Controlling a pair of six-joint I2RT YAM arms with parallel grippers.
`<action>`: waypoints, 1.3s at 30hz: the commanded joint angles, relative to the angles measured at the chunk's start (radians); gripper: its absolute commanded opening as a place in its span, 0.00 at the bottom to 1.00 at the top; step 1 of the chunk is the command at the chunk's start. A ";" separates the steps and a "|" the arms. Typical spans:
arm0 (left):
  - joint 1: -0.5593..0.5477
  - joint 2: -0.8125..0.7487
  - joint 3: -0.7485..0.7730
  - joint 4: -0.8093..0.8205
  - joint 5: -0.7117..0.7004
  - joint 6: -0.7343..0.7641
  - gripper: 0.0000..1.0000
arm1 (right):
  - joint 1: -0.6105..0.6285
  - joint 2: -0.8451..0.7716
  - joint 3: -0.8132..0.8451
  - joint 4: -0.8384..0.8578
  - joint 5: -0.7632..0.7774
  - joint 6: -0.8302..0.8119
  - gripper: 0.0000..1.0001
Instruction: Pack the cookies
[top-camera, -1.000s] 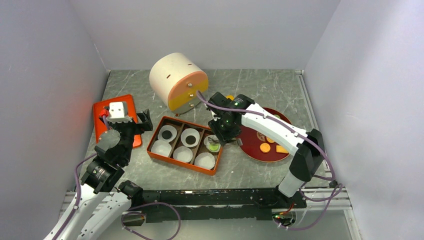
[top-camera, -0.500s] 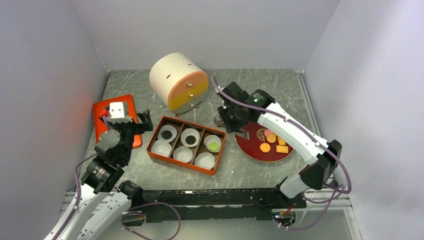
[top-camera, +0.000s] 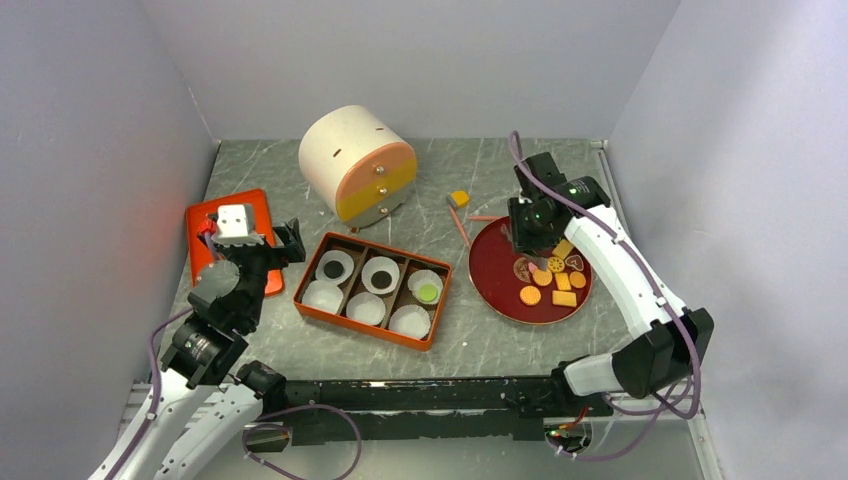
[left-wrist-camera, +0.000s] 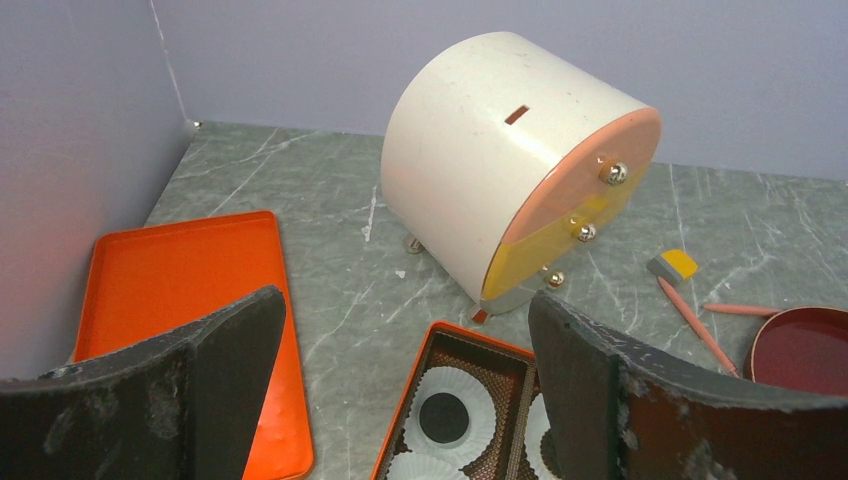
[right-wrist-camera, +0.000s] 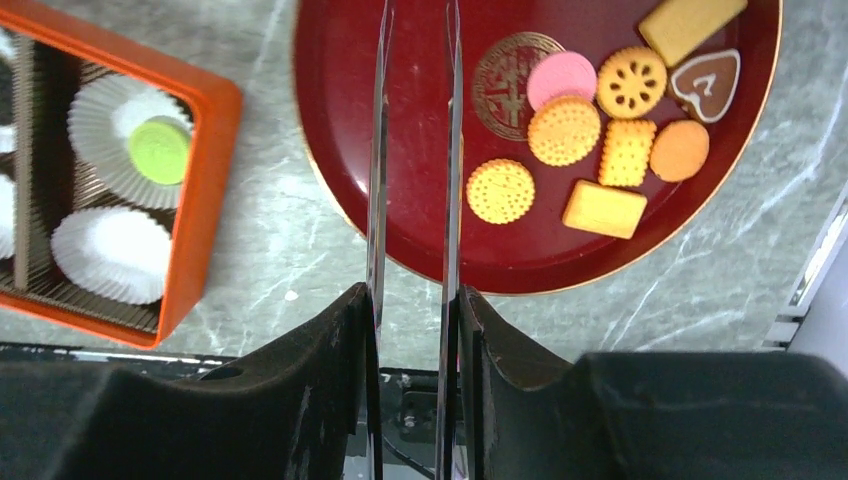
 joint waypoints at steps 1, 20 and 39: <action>0.005 -0.016 0.009 0.027 0.015 0.001 0.96 | -0.092 -0.036 -0.062 0.050 -0.031 -0.013 0.39; 0.003 -0.044 0.004 0.041 0.033 0.001 0.96 | -0.353 -0.089 -0.219 -0.014 -0.129 0.018 0.45; -0.006 -0.058 -0.002 0.048 0.031 0.005 0.96 | -0.367 -0.100 -0.276 -0.036 -0.111 0.027 0.52</action>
